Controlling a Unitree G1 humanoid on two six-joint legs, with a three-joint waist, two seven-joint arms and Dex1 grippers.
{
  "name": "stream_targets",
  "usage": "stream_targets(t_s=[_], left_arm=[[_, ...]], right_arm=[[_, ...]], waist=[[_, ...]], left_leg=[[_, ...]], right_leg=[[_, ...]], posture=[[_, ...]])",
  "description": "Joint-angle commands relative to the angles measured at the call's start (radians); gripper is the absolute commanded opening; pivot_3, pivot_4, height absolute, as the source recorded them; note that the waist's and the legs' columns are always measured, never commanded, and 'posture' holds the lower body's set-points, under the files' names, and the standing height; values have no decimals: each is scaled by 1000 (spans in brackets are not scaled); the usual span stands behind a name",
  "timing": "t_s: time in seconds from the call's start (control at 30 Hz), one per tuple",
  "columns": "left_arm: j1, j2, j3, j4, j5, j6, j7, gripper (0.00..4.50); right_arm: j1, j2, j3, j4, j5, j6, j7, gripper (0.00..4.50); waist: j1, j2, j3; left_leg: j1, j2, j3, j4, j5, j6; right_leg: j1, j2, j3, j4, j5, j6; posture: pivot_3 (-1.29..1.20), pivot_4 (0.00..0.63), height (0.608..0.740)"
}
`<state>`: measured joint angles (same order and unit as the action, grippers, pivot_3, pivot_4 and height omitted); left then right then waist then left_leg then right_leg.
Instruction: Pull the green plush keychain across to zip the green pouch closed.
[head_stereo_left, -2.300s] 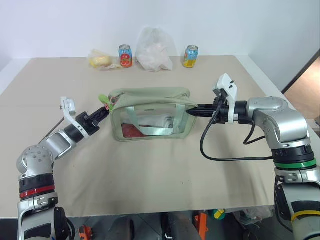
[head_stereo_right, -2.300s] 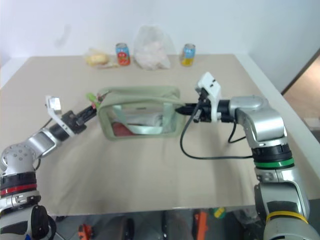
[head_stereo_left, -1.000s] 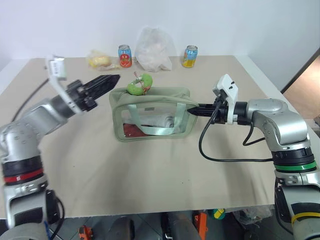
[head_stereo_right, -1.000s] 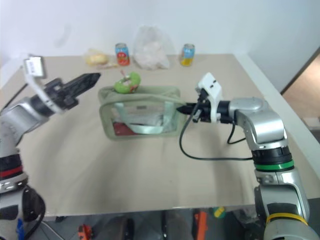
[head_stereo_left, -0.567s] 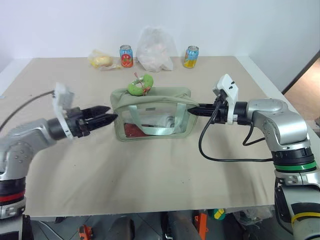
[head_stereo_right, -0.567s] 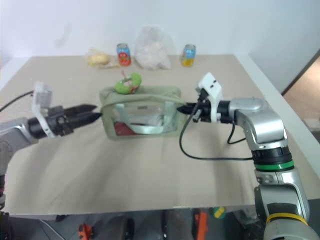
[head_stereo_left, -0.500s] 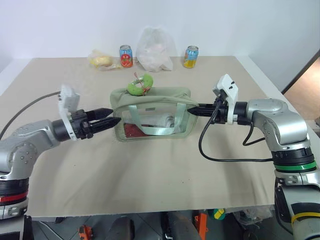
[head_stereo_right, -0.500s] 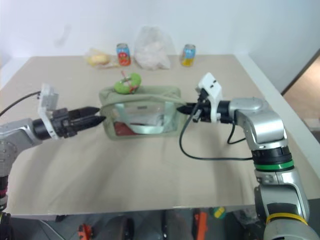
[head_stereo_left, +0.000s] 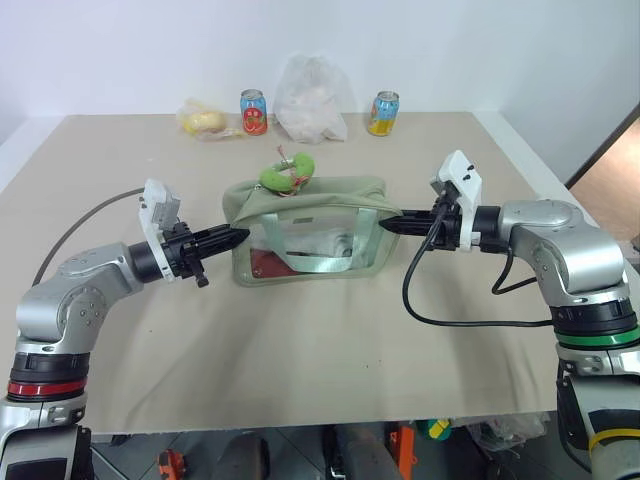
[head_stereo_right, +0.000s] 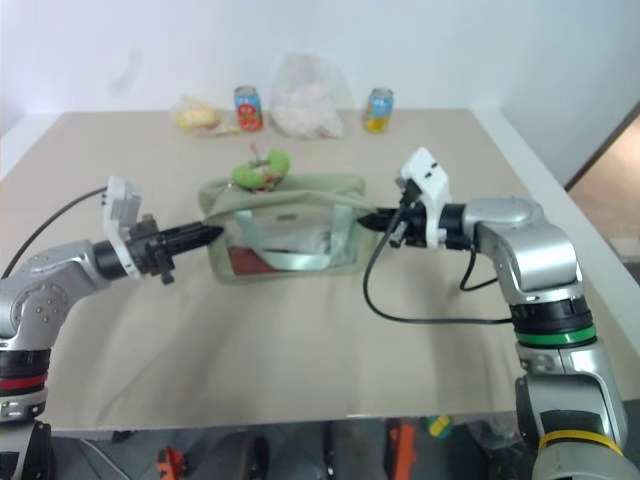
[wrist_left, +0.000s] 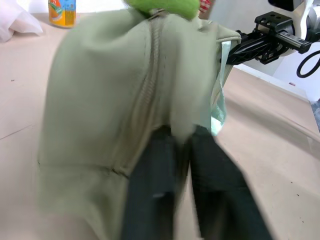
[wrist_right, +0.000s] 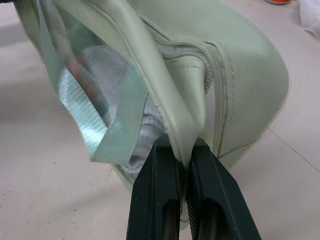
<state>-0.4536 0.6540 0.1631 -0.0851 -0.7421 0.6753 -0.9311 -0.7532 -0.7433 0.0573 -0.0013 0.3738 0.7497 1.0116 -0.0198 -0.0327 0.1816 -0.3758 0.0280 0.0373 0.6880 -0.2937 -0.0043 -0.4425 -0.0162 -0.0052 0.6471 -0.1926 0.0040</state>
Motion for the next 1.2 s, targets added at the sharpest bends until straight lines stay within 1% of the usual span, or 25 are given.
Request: stream_targets(t_s=[0.03, 0.1, 0.13, 0.27, 0.33, 0.47, 0.53, 0.6, 0.7, 0.77, 0.83, 0.87, 0.9, 0.97, 1.03, 1.1, 1.2], left_arm=[[-4, -2, -26, -12, 49, -27, 10, 21], [1, -5, -39, -13, 74, -39, 13, 21], [3, -7, -41, -14, 78, -42, 11, 0], [10, -9, -53, -29, 96, -58, 0, 0], [14, -11, -55, -37, 97, -59, -1, 0], [30, -9, -66, -50, 104, -65, -8, 0], [37, -8, -71, -50, 109, -70, -15, 0], [39, -5, -78, -49, 117, -74, -21, 0], [42, -2, -93, -50, 129, -80, -34, 0], [43, 0, -108, -53, 143, -84, -42, 0], [44, -3, -118, -54, 154, -89, -48, 0], [45, -6, -121, -55, 157, -90, -49, 0], [45, -9, -124, -55, 160, -91, -50, 0], [47, -14, -130, -59, 164, -95, -48, 0], [52, -19, -134, -67, 165, -96, -43, 0], [60, -24, -136, -77, 166, -98, -37, 0], [78, -29, -131, -94, 166, -100, -27, 0]], right_arm=[[11, -16, -31, -34, 17, 12, -6, 0], [15, -16, -37, -38, 28, 13, -3, 0], [16, -17, -39, -39, 33, 15, -4, 723], [54, -49, -63, -102, 86, 22, 53, 2054], [61, -71, -106, -112, 128, 28, 78, 2717], [10, -105, -200, -73, 207, 29, 114, 4075], [-64, -91, -215, -12, 210, 4, 99, 4075], [-164, -45, -195, 78, 172, -27, 41, 4075], [-279, 21, -97, 166, 85, -73, 8, 4075], [-383, 82, -30, 285, 12, -104, -18, 4075], [-504, 145, 34, 457, -84, -176, -54, 4075], [-564, 175, 63, 551, -130, -226, -66, 4075], [-614, 202, 83, 636, -164, -270, -68, 4075], [-690, 246, 122, 767, -218, -352, -34, 4075], [-729, 274, 158, 856, -264, -426, 13, 4075], [-744, 284, 191, 909, -301, -487, 89, 4075], [-745, 287, 230, 933, -336, -553, 227, 4075]], waist=[[1, 0, 0], [2, 0, 0], [3, 0, 0], [5, 0, 0], [5, 0, 0], [5, 0, 0], [3, 0, 0], [2, 0, 0], [2, 0, 0], [1, 0, 0], [2, 1, 0], [2, 1, 0], [4, 1, 0], [6, 1, 0], [8, 1, 0], [8, 1, 0], [7, 1, 0]], left_leg=[[0, 0, 0, 0, 0, 0], [0, 0, 0, 0, 0, 0], [0, 0, -1, 0, 0, 0], [0, -1, -1, 0, 0, 0], [0, -2, -1, 0, 0, 1], [0, -3, -1, 0, -1, 2], [0, -3, 0, 0, -1, 2], [1, -3, 1, 0, -1, 2], [2, -3, 2, 0, 1, 4], [2, -3, 1, 0, 1, 4], [2, -3, 2, 0, 2, 6], [2, -3, 2, 0, 2, 5], [1, -4, 2, 0, 3, 5], [0, -5, 2, 0, 3, 6], [-1, -6, 1, 0, 2, 7], [-1, -8, 1, 0, 1, 9], [-2, -11, 1, 0, 0, 10]], right_leg=[[0, 0, 0, 0, 0, 0], [0, -1, 0, 0, 0, 0], [1, -1, -1, 0, 0, 0], [1, -3, -1, 0, 0, 1], [1, -3, -1, 0, -1, 2], [1, -5, -1, 0, -1, 4], [1, -5, -1, 0, -2, 5], [1, -5, -1, 0, -1, 6], [2, -4, 0, 0, -1, 8], [2, -4, 0, 0, -1, 8], [2, -5, 0, 0, 1, 7], [1, -5, 0, 0, 3, 3], [1, -5, 0, 0, 4, 3], [1, -7, -1, 0, 4, 3], [1, -9, -1, -1, 4, 3], [1, -11, -1, -2, 3, 4], [1, -15, -1, -2, 4, 6]], posture=[[0, 150, 740], [0, 150, 740], [0, 150, 740], [0, 150, 740], [0, 150, 740], [0, 150, 740], [0, 150, 740], [0, 150, 740], [0, 150, 740], [0, 150, 740], [0, 150, 740], [0, 150, 740], [0, 150, 740], [0, 150, 740], [0, 150, 740], [0, 150, 740], [0, 150, 740]])
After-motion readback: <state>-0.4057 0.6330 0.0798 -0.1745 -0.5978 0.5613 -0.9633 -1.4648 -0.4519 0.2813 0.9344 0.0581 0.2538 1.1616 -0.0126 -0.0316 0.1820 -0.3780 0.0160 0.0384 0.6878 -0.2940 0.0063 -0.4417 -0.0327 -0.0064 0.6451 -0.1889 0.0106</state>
